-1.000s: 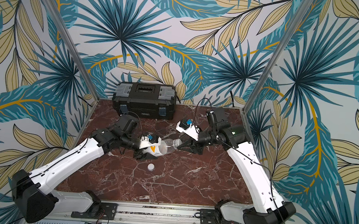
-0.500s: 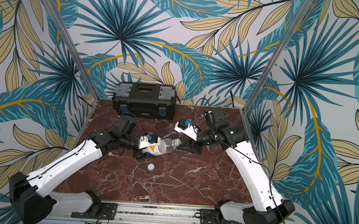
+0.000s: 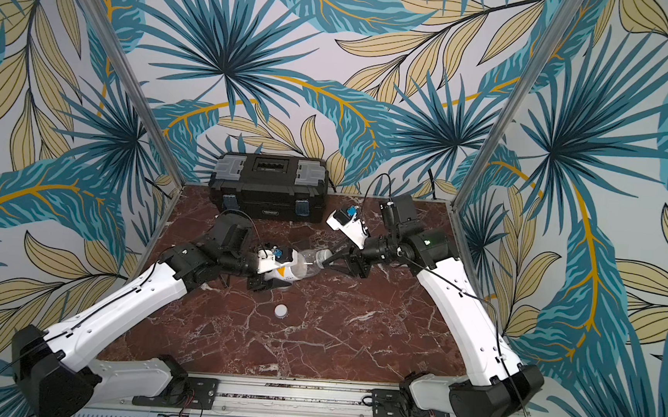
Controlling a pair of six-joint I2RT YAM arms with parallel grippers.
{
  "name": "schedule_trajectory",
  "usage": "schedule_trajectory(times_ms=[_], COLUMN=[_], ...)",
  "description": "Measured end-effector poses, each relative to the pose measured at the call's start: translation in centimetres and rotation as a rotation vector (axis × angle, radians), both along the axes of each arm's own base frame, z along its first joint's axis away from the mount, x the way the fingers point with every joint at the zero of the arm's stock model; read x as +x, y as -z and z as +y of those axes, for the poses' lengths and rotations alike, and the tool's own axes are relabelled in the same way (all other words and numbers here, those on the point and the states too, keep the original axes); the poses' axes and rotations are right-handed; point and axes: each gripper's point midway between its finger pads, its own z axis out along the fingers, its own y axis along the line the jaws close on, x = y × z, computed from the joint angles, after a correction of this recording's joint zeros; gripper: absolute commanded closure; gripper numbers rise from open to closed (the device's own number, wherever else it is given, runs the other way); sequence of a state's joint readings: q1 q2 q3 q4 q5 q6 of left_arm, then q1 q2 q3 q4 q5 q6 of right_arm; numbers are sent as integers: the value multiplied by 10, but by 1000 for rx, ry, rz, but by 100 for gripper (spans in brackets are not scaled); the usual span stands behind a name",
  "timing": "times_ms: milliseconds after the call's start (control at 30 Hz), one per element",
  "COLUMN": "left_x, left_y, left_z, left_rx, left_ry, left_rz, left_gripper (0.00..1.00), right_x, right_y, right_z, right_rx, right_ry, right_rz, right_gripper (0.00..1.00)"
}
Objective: Screw on the bottle caps
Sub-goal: Screw the bottle cap onto the plastic bottle.
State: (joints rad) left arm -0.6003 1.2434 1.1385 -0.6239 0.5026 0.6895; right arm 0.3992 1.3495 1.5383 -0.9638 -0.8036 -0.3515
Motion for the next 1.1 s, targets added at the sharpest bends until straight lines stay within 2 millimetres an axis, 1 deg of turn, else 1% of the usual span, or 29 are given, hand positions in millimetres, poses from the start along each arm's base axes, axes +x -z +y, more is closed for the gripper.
schedule_trajectory(times_ms=[133,300,467,567,867,1000,1100], left_x=[5,12,16,19,31,38,44], left_y=[3,8,10,9,21,20,15], left_z=[4,10,12,14,27,29,31], left_rx=[21,56,68,72,134,142,139], left_ry=[-34,-78,-98,-115,-200,-237,-268], left_rz=[-3,-21,-37,-60,-100,-136,-175], left_gripper=[100,100,100,100,100,100,100], right_x=[7,17,20,22,38,46,52], right_y=[1,8,10,12,30,30,25], right_z=[5,9,10,10,18,20,21], right_rx=[39,49,59,72,176,226,261], right_ry=[45,107,175,221,377,439,479], right_rz=[105,231,338,402,632,702,737], right_gripper=[74,76,79,83,86,87,88])
